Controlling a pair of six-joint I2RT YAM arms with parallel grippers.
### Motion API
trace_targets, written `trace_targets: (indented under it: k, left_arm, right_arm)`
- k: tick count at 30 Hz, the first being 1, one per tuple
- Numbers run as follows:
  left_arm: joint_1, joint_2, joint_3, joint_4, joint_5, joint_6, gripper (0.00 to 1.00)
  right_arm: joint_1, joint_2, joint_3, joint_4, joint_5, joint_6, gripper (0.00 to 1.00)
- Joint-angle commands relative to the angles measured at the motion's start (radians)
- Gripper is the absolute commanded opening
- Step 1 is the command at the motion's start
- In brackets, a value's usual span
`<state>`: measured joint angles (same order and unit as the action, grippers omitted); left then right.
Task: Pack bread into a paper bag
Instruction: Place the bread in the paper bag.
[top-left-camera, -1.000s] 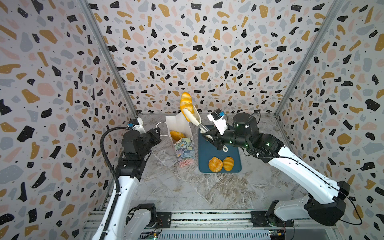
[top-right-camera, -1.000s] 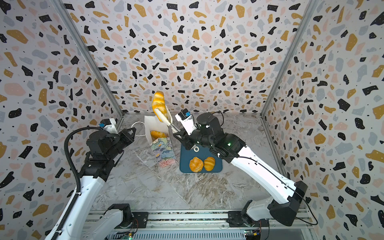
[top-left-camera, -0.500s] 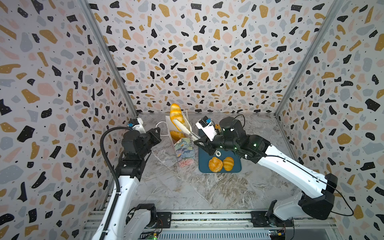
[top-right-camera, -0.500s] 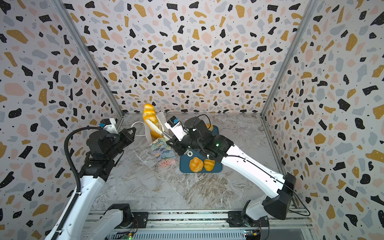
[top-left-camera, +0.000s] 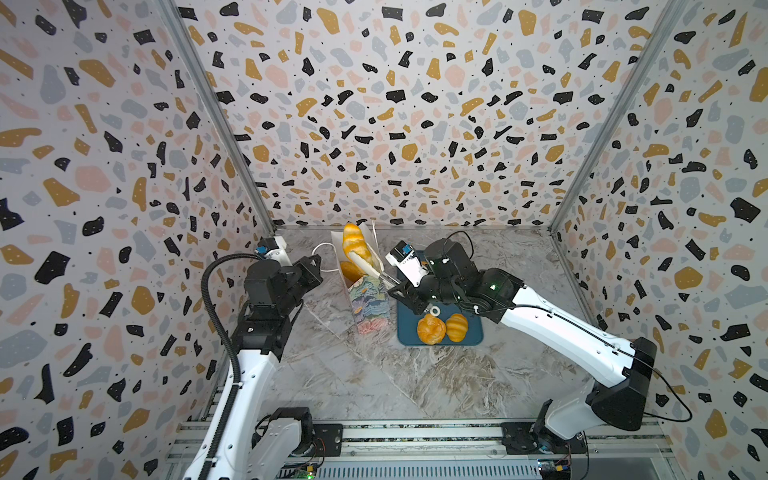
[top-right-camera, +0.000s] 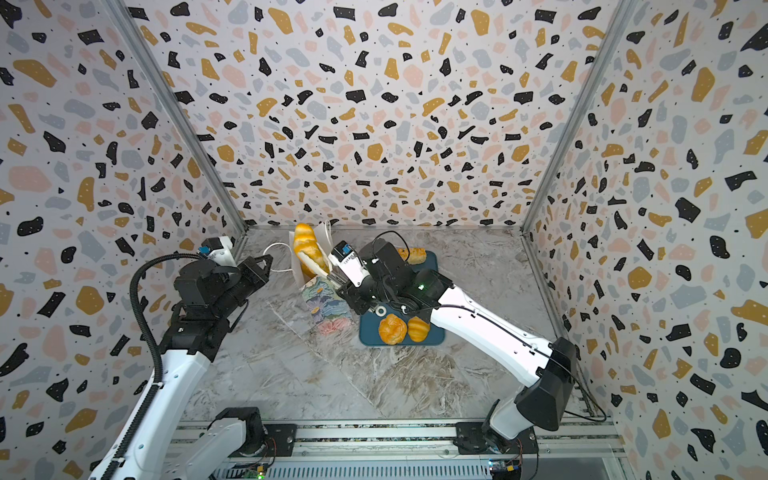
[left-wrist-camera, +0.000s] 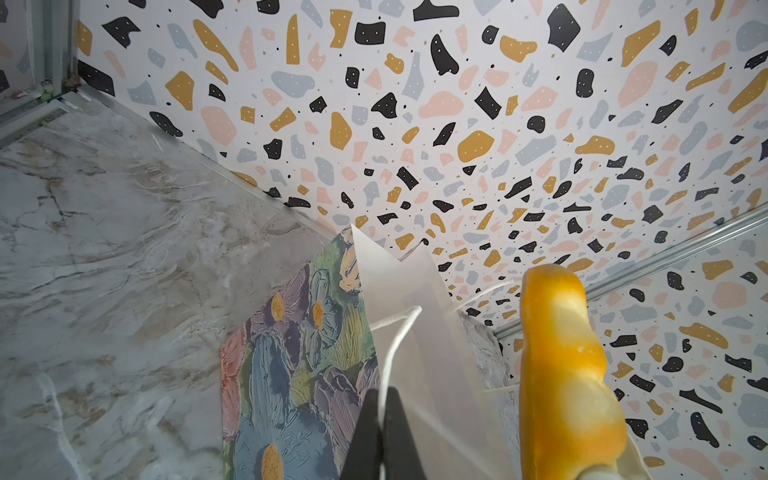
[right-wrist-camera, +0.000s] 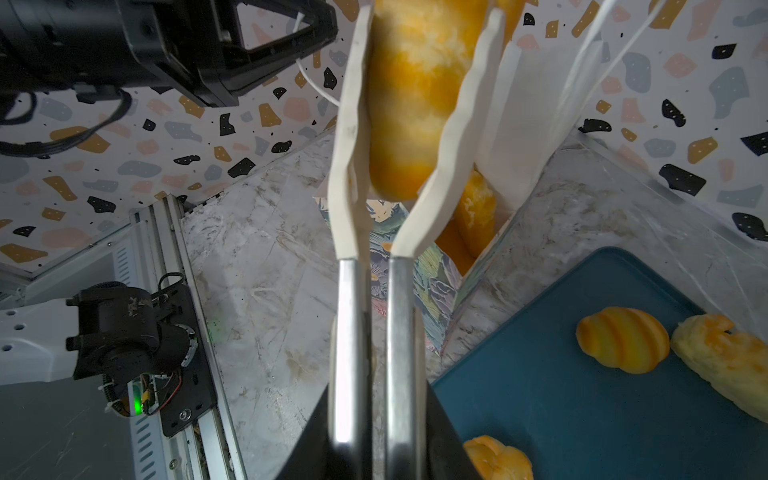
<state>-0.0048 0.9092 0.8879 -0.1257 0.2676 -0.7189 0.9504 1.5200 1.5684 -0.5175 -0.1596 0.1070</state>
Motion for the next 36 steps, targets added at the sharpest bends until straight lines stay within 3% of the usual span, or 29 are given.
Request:
trace_targets:
  k: [1,6,10,36]
  left_arm:
    - [0.003,-0.006,0.011,0.045,0.011,0.002,0.00]
    - [0.003,-0.009,0.014,0.040,0.007,0.002,0.00]
    - [0.003,-0.008,0.016,0.044,0.013,-0.001,0.00]
    - [0.003,-0.016,0.017,0.043,0.005,0.002,0.00]
  right_arm:
    - [0.004,-0.010,0.049,0.010,0.040,0.002,0.35]
    - [0.004,-0.006,0.047,0.011,0.048,0.009,0.46]
    - [0.003,-0.007,0.047,0.009,0.074,0.018,0.48]
    - [-0.004,-0.197,-0.070,0.085,0.127,0.035,0.49]
